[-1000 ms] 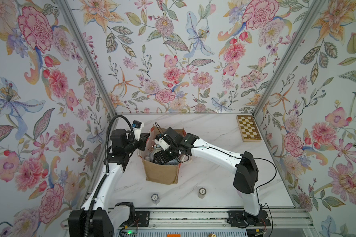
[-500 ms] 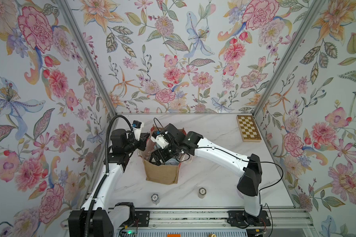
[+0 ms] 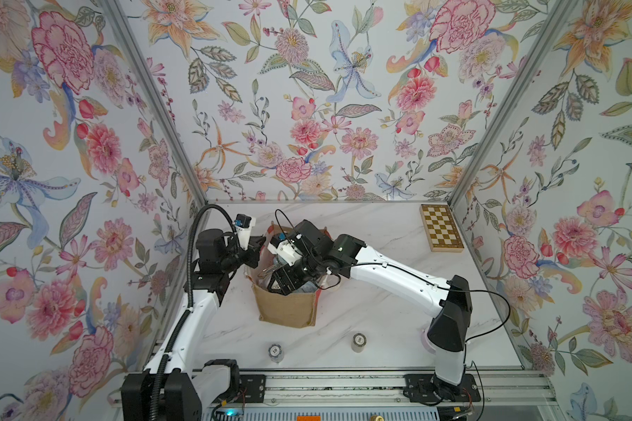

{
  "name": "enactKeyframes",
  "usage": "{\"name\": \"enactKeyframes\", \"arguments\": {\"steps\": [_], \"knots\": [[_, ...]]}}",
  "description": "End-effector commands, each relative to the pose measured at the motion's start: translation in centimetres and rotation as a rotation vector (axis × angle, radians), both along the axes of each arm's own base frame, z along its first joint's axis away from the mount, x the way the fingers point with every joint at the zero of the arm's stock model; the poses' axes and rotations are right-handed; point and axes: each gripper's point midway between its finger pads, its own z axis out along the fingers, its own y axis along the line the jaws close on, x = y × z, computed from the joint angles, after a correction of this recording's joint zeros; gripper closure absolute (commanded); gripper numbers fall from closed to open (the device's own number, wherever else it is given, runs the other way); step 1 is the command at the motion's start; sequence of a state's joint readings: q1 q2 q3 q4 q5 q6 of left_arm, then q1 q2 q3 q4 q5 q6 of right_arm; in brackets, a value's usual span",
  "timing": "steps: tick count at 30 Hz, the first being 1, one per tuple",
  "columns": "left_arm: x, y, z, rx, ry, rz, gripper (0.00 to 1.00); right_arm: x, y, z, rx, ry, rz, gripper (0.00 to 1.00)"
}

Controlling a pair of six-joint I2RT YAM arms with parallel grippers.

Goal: Put the alarm clock into the canvas bag
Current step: Place the alarm at the canvas bag.

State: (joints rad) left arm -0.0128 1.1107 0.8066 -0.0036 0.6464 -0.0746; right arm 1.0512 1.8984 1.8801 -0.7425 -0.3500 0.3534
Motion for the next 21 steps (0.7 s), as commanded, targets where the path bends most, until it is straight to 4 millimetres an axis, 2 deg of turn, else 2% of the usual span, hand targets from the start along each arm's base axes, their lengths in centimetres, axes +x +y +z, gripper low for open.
{"name": "enactKeyframes", "arguments": {"steps": [1,8,12,17,21], "knots": [[0.2,-0.5,1.6,0.002,-0.062,-0.019,1.00,1.0,-2.6,2.9,0.013,-0.107,-0.058,0.24],[0.3,-0.5,1.6,0.004,-0.058,-0.025,1.00,1.0,-7.0,3.9,-0.039,-0.293,-0.065,0.22],[0.3,-0.5,1.6,0.003,-0.059,-0.023,1.00,0.9,-9.7,3.8,-0.070,-0.378,-0.075,0.21],[0.2,-0.6,1.6,0.000,-0.059,-0.025,1.00,0.8,-13.2,3.1,-0.112,-0.426,-0.106,0.20],[0.1,-0.5,1.7,0.001,-0.063,-0.022,1.00,1.5,-16.7,1.8,-0.142,-0.385,-0.242,0.20]]}}
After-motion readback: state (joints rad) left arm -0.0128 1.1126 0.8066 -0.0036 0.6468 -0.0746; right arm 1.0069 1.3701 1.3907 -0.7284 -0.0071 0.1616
